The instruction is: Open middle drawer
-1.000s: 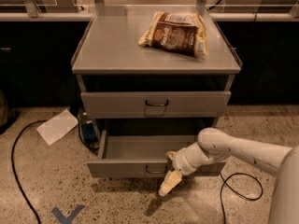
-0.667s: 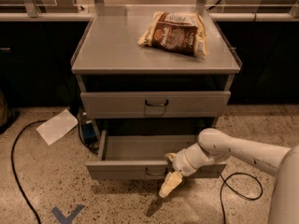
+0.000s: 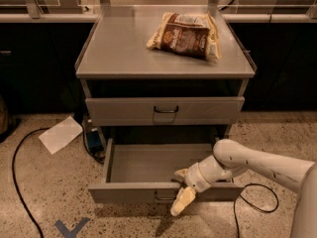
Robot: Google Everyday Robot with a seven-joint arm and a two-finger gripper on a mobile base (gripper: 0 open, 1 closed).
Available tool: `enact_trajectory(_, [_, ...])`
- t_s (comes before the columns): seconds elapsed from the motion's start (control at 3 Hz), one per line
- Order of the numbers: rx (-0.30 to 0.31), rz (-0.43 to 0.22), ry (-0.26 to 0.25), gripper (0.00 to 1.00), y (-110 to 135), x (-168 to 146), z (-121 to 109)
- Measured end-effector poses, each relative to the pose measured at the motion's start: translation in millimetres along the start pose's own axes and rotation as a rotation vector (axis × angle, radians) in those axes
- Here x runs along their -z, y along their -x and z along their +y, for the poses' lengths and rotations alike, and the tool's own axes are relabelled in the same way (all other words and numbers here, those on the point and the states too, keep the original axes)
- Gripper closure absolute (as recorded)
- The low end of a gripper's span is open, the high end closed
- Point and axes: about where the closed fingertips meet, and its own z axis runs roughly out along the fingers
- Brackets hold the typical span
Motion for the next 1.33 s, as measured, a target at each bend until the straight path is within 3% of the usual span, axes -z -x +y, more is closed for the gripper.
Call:
enact_trajectory(0.67, [-0.023, -0.026, 0.105, 0.0, -7.7, -16.5, 20.3])
enact_trajectory(1.0, [-0.022, -0.05, 0.189, 0.0, -5.5, -26.6, 48.7])
enact_trajectory(1.33, [-0.023, -0.05, 0.189, 0.0, -5.6, -26.7, 48.7])
